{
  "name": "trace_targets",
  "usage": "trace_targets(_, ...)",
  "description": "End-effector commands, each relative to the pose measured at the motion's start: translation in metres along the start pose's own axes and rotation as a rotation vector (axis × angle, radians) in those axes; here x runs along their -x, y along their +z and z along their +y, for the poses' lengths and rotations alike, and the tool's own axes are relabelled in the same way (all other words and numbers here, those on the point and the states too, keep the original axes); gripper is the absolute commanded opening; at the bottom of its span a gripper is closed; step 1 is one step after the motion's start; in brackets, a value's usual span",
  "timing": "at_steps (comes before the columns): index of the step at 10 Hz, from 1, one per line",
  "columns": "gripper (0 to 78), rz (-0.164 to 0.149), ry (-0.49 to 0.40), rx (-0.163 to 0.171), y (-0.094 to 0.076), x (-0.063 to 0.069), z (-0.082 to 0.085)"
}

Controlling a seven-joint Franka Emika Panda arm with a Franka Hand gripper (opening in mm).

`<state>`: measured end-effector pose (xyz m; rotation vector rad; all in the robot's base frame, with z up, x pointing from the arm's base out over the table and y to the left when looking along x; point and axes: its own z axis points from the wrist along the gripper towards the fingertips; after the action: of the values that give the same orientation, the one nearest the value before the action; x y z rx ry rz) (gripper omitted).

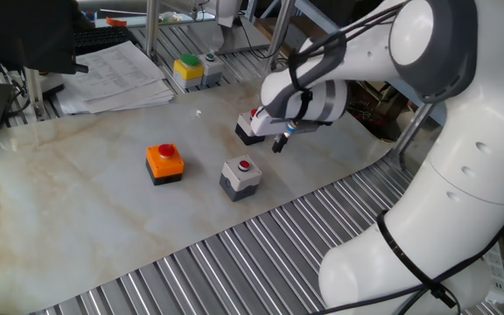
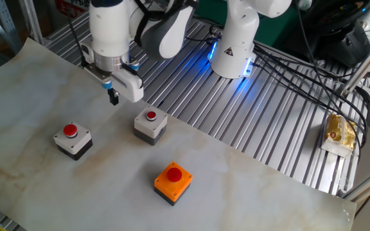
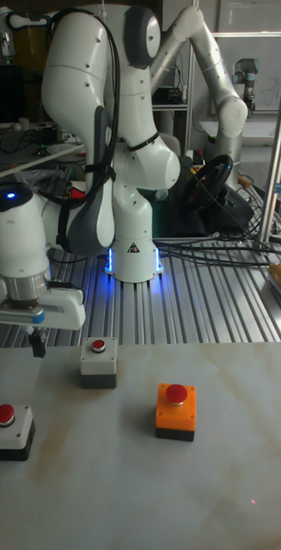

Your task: Press three buttons from left to right in sequence

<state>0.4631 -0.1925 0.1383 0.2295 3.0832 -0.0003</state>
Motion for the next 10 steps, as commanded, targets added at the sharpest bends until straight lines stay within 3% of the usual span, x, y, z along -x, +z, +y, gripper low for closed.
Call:
trace_targets(1, 0.0, 0.026, 0.032, 0.055, -0.002, 0.001, -0.001)
trace_targets(3, 0.0, 0.048, 0.031, 0.018, -0.01, 0.005, 0.003)
trace_targets(5, 0.0, 0.061, 0.053, 0.003, -0.023, 0.012, 0.007)
trace_targets(7, 0.0, 0.056, 0.088, -0.003, -0.03, 0.021, 0.012)
trace_targets(10, 0.0, 0.05, 0.081, -0.033, -0.029, 0.02, 0.011)
